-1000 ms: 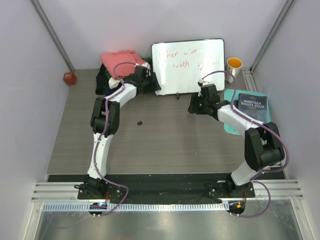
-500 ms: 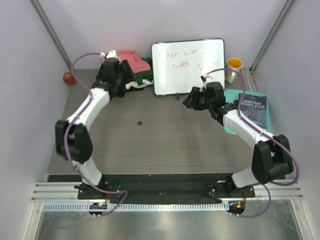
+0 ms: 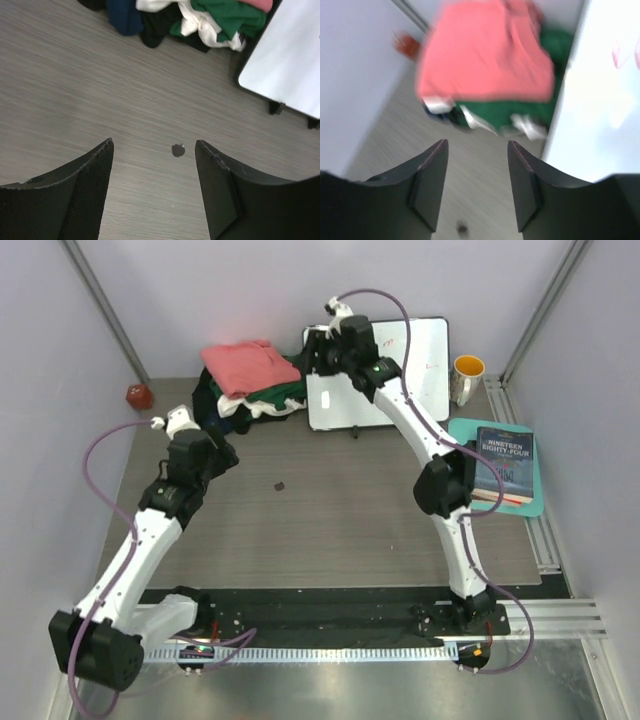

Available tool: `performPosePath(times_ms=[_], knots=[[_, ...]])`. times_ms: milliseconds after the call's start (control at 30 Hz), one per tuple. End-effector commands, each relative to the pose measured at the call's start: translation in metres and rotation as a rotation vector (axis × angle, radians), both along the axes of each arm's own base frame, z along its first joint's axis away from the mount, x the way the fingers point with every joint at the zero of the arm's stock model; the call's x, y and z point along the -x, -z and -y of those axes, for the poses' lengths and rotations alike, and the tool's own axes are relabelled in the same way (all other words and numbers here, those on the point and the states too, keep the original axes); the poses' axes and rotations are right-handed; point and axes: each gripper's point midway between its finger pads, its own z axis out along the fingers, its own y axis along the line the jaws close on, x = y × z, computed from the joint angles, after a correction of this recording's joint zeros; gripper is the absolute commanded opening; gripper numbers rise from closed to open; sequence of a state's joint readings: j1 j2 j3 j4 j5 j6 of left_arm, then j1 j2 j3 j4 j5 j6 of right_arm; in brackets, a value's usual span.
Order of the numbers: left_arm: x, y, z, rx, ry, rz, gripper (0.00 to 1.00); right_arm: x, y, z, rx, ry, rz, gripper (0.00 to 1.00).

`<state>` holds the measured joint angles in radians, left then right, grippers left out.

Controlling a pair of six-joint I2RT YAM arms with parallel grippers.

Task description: Fold and stack the t-shirts

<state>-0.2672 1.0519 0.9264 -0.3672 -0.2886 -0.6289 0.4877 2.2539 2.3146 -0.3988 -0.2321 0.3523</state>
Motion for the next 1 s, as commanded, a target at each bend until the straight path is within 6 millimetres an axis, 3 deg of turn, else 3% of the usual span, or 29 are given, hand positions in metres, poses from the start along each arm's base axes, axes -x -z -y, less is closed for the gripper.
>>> performPosePath(times_ms=[0,67,100,133,167,200,233,267,300,333,367,400,467,533,567,633,667,733,800,833,967], knots=[[0.025,-0.020,-0.043,-0.087,-0.156,0.076,0.68,0.000,-0.053,-0.027,-0.161,-0.085,0.013,0.62],[0.025,-0.032,-0.046,-0.057,-0.173,0.127,0.69,0.010,-0.064,-0.034,-0.208,-0.143,0.028,0.62],[0.023,-0.035,-0.047,-0.052,-0.181,0.136,0.69,0.012,-0.016,-0.036,-0.174,-0.143,-0.069,0.61],[0.020,-0.033,-0.047,-0.058,-0.188,0.129,0.69,0.017,-0.007,-0.036,-0.174,-0.151,-0.078,0.61],[0.017,-0.033,-0.049,-0.062,-0.198,0.125,0.69,0.026,-0.042,-0.033,-0.217,-0.167,0.013,0.61],[0.013,-0.033,-0.050,-0.063,-0.212,0.129,0.69,0.037,0.001,-0.031,-0.196,-0.175,-0.074,0.61],[0.006,-0.026,-0.050,-0.072,-0.225,0.105,0.69,0.044,0.001,-0.030,-0.208,-0.190,-0.070,0.62],[0.002,-0.022,-0.051,-0.072,-0.242,0.100,0.68,0.051,-0.015,-0.028,-0.237,-0.204,-0.027,0.61],[-0.006,-0.024,-0.051,-0.064,-0.251,0.115,0.68,0.064,0.007,-0.026,-0.235,-0.222,-0.087,0.61],[-0.012,-0.021,-0.050,-0.062,-0.257,0.113,0.67,0.071,0.011,-0.025,-0.242,-0.237,-0.104,0.61],[-0.020,-0.014,-0.049,-0.062,-0.262,0.099,0.67,0.078,-0.006,-0.025,-0.269,-0.257,-0.056,0.61],[-0.031,-0.019,-0.046,-0.048,-0.264,0.136,0.67,0.088,0.013,-0.022,-0.259,-0.265,-0.098,0.61],[-0.051,-0.010,-0.044,-0.053,-0.265,0.128,0.66,0.101,0.021,-0.018,-0.268,-0.277,-0.118,0.61],[-0.070,-0.019,-0.052,-0.018,-0.289,0.148,0.66,0.111,0.014,-0.013,-0.268,-0.291,-0.113,0.62],[-0.082,-0.003,-0.054,-0.018,-0.291,0.105,0.66,0.117,0.021,-0.012,-0.256,-0.300,-0.127,0.62],[-0.100,-0.005,-0.057,0.006,-0.282,0.124,0.65,0.127,0.014,-0.007,-0.250,-0.312,-0.129,0.61],[-0.107,-0.006,-0.056,0.007,-0.271,0.143,0.64,0.133,0.024,-0.004,-0.240,-0.317,-0.149,0.61],[-0.128,-0.012,-0.054,0.035,-0.245,0.194,0.64,0.146,0.014,0.002,-0.244,-0.326,-0.134,0.61],[-0.143,-0.006,-0.055,0.057,-0.224,0.182,0.65,0.156,0.026,0.009,-0.222,-0.316,-0.144,0.61],[-0.154,-0.020,-0.055,0.067,-0.215,0.212,0.66,0.161,0.020,0.014,-0.224,-0.311,-0.130,0.61],[-0.192,-0.020,-0.045,0.078,-0.140,0.185,0.68,0.172,0.040,0.021,-0.210,-0.310,-0.177,0.61]])
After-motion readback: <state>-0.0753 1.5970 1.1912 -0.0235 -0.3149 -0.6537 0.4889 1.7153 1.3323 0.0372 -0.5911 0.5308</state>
